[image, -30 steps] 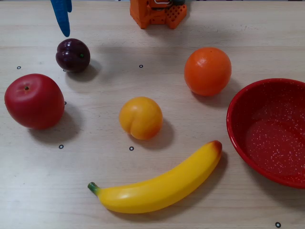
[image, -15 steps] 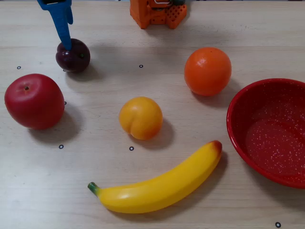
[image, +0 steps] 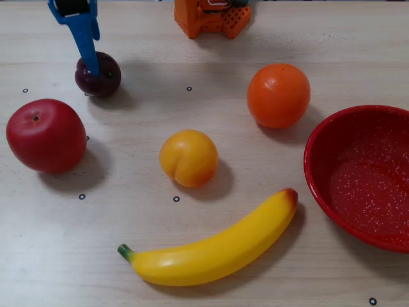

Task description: Put plum in the red bowl.

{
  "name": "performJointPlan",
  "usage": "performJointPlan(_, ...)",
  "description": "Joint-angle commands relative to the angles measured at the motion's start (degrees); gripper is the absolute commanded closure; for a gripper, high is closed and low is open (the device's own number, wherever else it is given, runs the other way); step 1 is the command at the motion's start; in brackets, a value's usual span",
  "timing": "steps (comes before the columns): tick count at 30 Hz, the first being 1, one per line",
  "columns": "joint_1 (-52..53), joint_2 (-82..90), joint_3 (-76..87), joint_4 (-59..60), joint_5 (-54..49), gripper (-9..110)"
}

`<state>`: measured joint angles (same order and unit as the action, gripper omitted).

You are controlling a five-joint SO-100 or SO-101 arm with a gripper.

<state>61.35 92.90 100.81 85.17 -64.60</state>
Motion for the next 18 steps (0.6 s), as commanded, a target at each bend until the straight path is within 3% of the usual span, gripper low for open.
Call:
performJointPlan(1,-2.5,1.8,-2.9,-1.2,1.0,62)
performJointPlan(18,-3.3,-0.9,-2.5,-4.2,-1.1,55)
